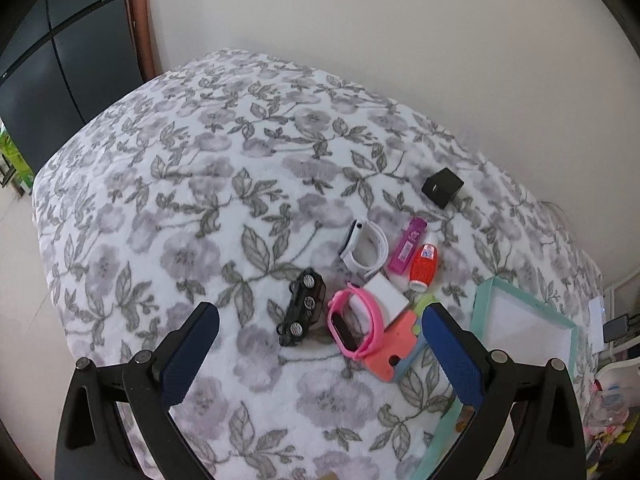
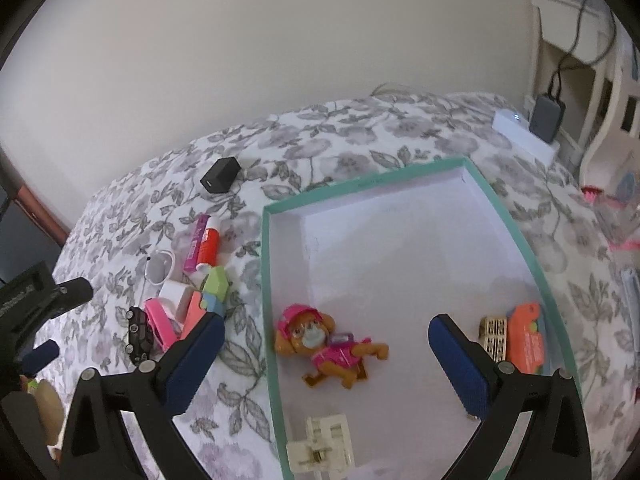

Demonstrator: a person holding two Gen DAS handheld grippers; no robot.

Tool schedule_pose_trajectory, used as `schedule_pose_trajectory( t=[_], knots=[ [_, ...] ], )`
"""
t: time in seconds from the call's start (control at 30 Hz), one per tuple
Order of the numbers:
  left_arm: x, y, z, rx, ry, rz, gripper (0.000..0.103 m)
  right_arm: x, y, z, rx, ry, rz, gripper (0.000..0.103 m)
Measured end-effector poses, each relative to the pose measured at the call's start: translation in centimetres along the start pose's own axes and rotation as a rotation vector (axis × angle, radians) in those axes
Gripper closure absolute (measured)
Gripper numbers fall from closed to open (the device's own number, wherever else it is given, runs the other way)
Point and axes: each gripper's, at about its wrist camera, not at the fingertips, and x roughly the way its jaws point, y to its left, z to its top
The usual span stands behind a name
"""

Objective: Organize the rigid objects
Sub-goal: 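Move both open tools back over the toy pile beside the tray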

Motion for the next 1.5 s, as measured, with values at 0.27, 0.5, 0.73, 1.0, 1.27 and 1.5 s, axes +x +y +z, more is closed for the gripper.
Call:
schedule_pose_trajectory(
  t=[0.27,0.5,0.73,1.0,1.27,1.5],
  knots=[
    [-0.9,1.5,2.8,-0.001,-0.106,0.050,0.002,0.4,4.5,1.7,-0.104,-0.098,0.017,0.000],
    [2.0,3.9,4.2,-0.081,-0.015,0.036,0.002,3.5,9.2,2.0,-0.190,-0.003,0.100,0.000],
    [5.6,4.5,3.1,-0.110,0.138,0.028,0.002,6.3,9.9,0.8,-0.194,0.101,0.106,0.012],
    [9.0,4.9,1.5,-0.160,0.252,0.025,0.002,8.8,9.2,-0.8,-0.142,0.228,0.139,0.029],
    [10.8,5.0,1.3,-0.147,0.274,0.059,0.002,10.0,10.5,-2.0,-0.200,0.257,0.127,0.030],
    [12.0,3.7,0.7,-0.101,0.310,0.062,0.002,10.4,11.4,-2.5,-0.268,0.246,0.092,0.030]
  ],
)
